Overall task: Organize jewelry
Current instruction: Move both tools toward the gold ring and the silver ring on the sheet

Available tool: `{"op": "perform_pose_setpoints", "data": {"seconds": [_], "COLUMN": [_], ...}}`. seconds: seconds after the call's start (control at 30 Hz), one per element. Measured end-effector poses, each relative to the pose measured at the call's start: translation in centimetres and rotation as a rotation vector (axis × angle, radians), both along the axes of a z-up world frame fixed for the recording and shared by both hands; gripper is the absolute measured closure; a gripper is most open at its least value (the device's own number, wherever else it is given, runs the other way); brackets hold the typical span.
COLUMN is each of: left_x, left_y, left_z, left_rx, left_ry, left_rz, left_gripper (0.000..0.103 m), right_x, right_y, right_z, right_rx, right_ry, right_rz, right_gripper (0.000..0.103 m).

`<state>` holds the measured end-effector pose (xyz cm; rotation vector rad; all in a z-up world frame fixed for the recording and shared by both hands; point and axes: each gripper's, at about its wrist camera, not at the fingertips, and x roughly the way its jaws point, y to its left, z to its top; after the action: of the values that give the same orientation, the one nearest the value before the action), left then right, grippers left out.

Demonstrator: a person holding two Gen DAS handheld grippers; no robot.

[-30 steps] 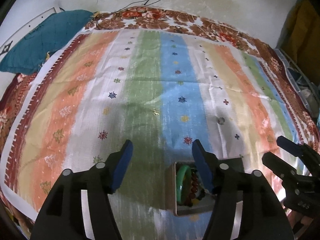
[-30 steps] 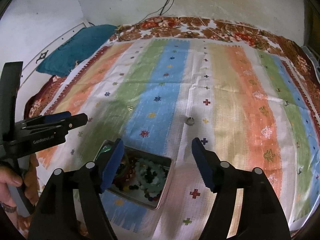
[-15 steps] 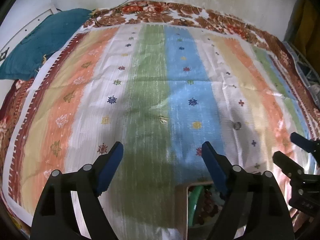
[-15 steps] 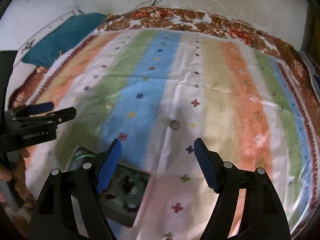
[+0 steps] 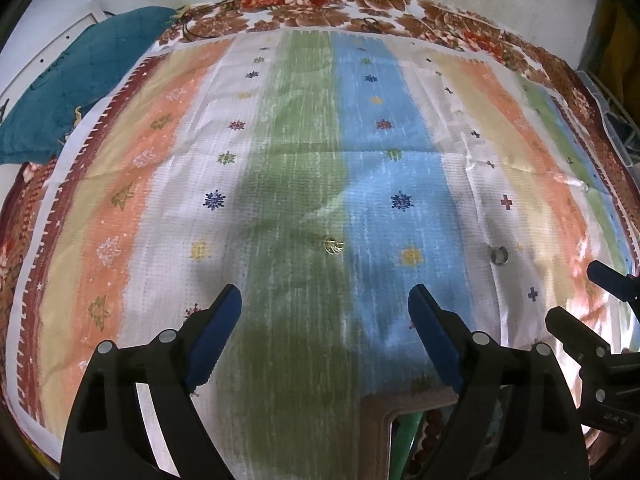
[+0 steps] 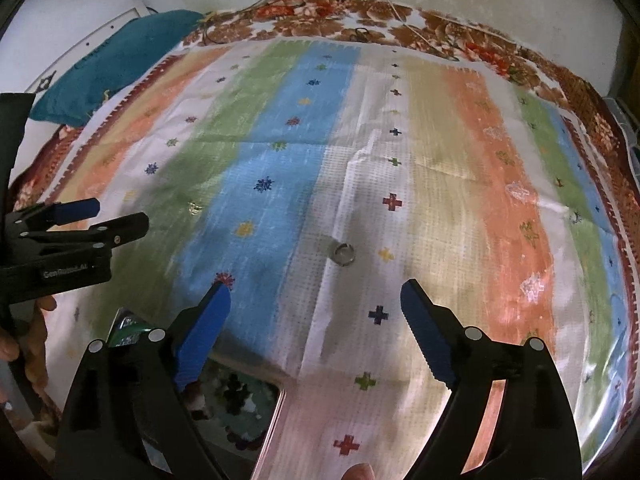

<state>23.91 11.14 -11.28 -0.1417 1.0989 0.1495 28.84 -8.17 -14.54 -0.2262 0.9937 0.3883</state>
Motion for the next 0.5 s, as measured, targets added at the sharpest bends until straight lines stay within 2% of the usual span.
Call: {"op": "perform_pose_setpoints", "data": {"seconds": [0.17, 0.5], "left_x": [0.6, 1.9], "left_y": [0.2, 0.2], "left_z": [-0.6, -1.8], "left_rx": [-0.010, -0.026], "left_ry": [0.007, 0.031], "left_rz": [0.000, -0.005], "left_gripper": [0.018, 0.018], "right_x": [0.9, 3.2], "right_y": [0.2, -0.6], "right_z": [-0.8, -2.6], "right_rx": [-0.020, 0.031], "right_ry": [0.019, 0.124], "right_rz": [-0.009, -0.058], "right_gripper": [0.016, 0.016]}}
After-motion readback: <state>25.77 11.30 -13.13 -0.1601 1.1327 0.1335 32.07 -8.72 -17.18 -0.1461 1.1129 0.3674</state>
